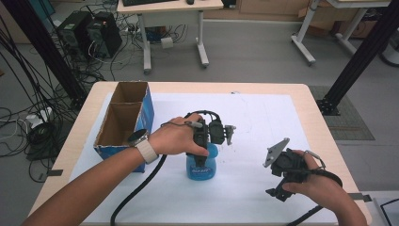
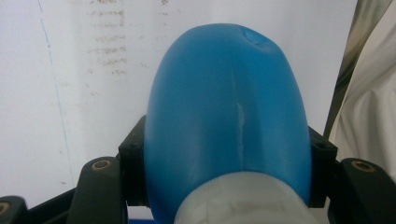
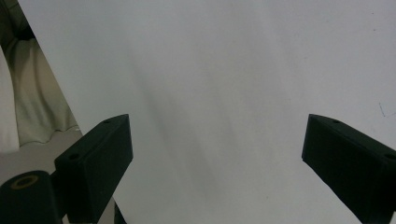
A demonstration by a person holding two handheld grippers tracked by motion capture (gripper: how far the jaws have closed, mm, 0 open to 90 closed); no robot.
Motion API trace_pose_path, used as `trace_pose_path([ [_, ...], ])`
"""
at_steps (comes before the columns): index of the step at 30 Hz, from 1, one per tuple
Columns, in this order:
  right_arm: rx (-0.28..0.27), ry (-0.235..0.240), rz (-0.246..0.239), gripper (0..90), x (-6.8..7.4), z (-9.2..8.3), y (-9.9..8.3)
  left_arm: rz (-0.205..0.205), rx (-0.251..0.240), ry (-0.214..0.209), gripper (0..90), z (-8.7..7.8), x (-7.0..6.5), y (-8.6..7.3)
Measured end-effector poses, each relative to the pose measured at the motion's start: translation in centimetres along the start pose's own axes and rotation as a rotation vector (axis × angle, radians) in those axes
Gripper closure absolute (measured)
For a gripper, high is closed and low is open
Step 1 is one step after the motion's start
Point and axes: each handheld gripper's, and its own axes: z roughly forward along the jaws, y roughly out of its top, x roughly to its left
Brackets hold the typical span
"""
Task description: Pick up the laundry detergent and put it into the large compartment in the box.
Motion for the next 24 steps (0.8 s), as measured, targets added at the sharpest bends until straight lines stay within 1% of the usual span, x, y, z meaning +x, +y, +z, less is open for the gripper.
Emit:
trace_pose_path([
  [2,-0.001,0.002,0.002,8.2,-0.1,0.0,0.0,-0.017,-0.005,0.002,37.7,-0.3,-0.3,-0.2],
  [3,0.0,0.0,0.005,8.2,-0.1,0.0,0.0,-0.017,-0.005,0.002,37.6,-0.3,-0.3,-0.2],
  [4,0.0,0.0,0.005,8.2,-0.1,0.0,0.0,-0.03,-0.002,0.008,37.6,-0.6,-0.6,-0.2],
  [6,-0.001,0.002,0.003,8.2,-0.1,0.1,-0.1,-0.065,-0.012,0.001,37.7,-1.3,-0.8,-0.5],
  [7,0.002,0.005,0.004,8.2,-0.1,0.1,-0.1,-0.092,-0.014,-0.005,37.6,-1.6,-0.8,-0.7],
  [8,0.007,0.005,0.003,8.2,-0.1,0.1,-0.1,-0.132,-0.022,-0.014,37.6,-2.3,-0.9,-1.1],
  [9,0.007,0.006,0.001,8.2,-0.1,0.1,-0.1,-0.157,-0.015,-0.019,37.6,-2.7,-0.9,-1.1],
  [15,0.007,0.008,-0.002,8.2,-0.4,0.1,-0.1,-0.28,-0.023,-0.03,37.6,-5.4,-1.2,-2.5],
  [18,0.017,0.015,-0.012,8.2,-0.5,0.2,0.0,-0.321,-0.02,-0.02,37.7,-6.9,-1.6,-3.3],
  [19,0.024,0.02,-0.015,8.2,-0.6,0.2,0.2,-0.321,-0.02,-0.02,37.7,-6.9,-1.6,-3.3],
  [20,0.024,0.02,-0.015,8.2,-0.6,0.2,0.2,-0.337,-0.02,-0.014,37.7,-7.6,-1.8,-3.7],
  [21,0.031,0.021,-0.02,8.2,-0.6,0.1,0.3,-0.359,-0.02,-0.001,37.7,-9.0,-2.1,-4.4],
  [22,0.031,0.021,-0.02,8.2,-0.6,0.1,0.3,-0.359,-0.02,-0.001,37.8,-9.0,-2.1,-4.4],
  [23,0.035,0.021,-0.027,8.2,-0.7,0.1,0.4,-0.38,-0.037,0.007,37.8,-10.4,-2.3,-5.3],
  [24,0.035,0.021,-0.027,8.2,-0.7,0.1,0.4,-0.38,-0.037,0.007,37.8,-10.4,-2.3,-5.3],
])
